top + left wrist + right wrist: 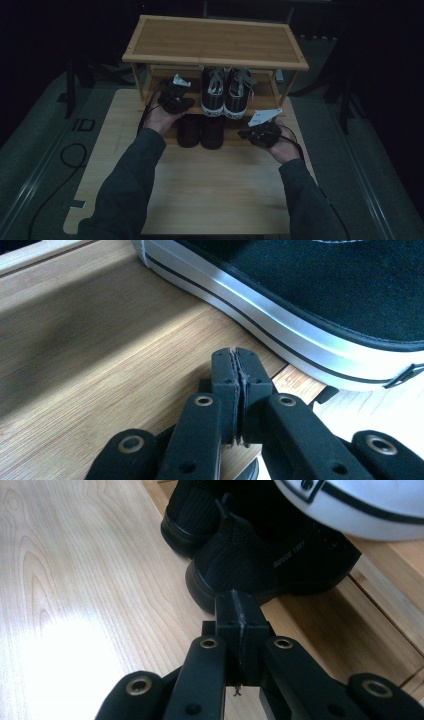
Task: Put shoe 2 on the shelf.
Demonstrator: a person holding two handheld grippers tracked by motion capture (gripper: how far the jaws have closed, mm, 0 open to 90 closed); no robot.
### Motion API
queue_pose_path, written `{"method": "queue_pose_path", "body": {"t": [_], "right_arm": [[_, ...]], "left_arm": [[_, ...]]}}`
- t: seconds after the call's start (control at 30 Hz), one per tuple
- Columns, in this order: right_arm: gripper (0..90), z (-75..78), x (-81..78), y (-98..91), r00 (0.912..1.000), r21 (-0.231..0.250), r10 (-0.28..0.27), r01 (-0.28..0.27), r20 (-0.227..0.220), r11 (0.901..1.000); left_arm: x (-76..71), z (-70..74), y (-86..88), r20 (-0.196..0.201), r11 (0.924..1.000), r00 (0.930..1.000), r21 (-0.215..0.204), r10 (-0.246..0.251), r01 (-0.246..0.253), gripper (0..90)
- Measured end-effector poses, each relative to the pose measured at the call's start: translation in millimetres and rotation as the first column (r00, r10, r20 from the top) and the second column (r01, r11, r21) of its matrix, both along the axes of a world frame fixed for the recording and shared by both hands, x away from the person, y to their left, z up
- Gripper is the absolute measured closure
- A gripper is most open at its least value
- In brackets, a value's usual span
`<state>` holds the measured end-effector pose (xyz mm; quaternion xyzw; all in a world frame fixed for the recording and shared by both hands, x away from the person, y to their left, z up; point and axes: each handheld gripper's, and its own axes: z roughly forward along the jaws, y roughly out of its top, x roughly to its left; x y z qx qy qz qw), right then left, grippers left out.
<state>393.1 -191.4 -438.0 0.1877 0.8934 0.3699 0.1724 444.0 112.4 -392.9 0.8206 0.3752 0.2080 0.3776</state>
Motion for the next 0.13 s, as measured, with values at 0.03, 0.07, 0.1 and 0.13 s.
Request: {"method": "queue_pose_path", "body": {"t": [0.03,0.07,0.1,0.13], "right_arm": [[90.0,-0.3,-0.4,-0.4,1.0,-0.002,-0.002,0.002,-0.004,1.0],[90.0,-1.1,-1.0,-1.2,1.0,-0.003,-0.001,0.001,-0.005,1.0],[90.0,-1.6,-1.2,-1.6,1.0,-0.003,-0.001,0.001,-0.005,1.0],[90.0,-2.4,-1.5,-2.4,1.0,-0.005,-0.003,0.003,-0.007,1.0]], "left_arm": [[-0.1,-0.1,-0.1,0.002,1.0,1.0,0.0,0.004,-0.004,88.4],[-0.2,-0.1,-0.1,0.002,1.0,1.0,0.001,0.006,-0.006,88.4],[-0.2,0.0,0.0,0.005,0.9999,0.9999,0.005,0.01,-0.01,88.5],[-0.1,0.0,0.2,0.007,0.9999,0.9999,0.004,0.013,-0.013,88.5]]}}
